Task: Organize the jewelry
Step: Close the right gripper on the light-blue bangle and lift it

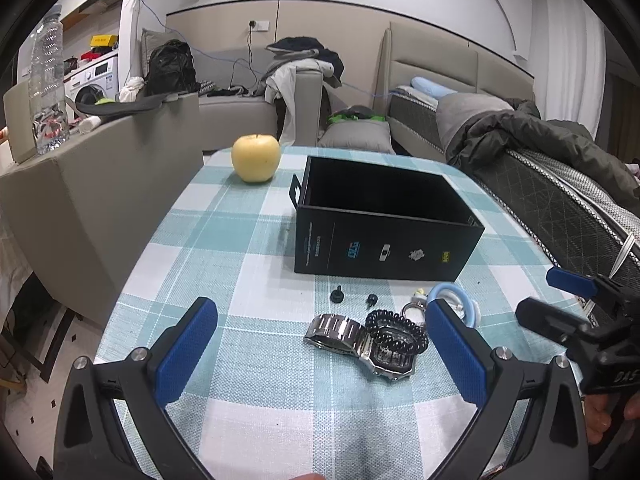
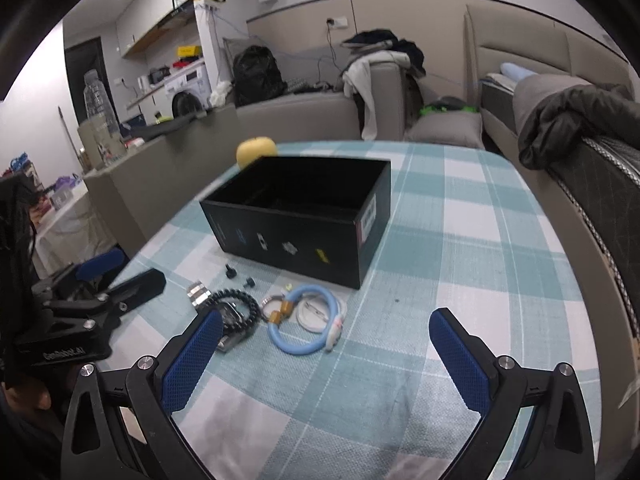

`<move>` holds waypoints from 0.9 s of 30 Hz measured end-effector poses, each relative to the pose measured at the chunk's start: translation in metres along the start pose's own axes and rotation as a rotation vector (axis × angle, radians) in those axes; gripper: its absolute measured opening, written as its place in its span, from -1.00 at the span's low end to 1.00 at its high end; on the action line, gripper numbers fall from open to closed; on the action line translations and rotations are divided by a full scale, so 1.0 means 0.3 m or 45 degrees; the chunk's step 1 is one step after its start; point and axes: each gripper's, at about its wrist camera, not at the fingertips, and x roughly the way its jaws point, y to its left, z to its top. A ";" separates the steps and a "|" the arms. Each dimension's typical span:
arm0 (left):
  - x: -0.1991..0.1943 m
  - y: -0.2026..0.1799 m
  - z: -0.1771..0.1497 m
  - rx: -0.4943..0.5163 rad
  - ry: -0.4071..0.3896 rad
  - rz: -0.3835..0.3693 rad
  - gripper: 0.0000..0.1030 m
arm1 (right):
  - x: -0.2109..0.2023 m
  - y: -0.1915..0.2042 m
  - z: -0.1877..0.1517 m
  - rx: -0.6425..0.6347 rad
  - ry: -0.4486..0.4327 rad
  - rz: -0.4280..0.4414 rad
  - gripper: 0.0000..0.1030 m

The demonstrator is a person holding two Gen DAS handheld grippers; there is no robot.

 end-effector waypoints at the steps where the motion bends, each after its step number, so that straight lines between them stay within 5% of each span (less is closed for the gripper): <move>1: 0.007 -0.002 -0.001 0.001 0.010 0.001 0.96 | 0.010 0.005 -0.003 -0.018 0.008 -0.025 1.00; 4: 0.022 -0.002 -0.001 0.000 0.034 0.003 0.96 | 0.040 0.008 -0.007 -0.032 0.050 -0.048 0.98; 11: 0.042 0.000 -0.008 0.005 0.063 0.011 0.96 | 0.115 -0.022 -0.005 0.046 0.185 0.051 0.12; 14: 0.046 -0.001 -0.008 0.011 0.073 0.011 0.96 | 0.134 -0.030 -0.006 0.073 0.219 0.079 -0.08; 27: 0.071 0.026 -0.004 -0.030 0.132 -0.008 0.96 | 0.193 -0.031 -0.014 0.107 0.301 0.052 -0.69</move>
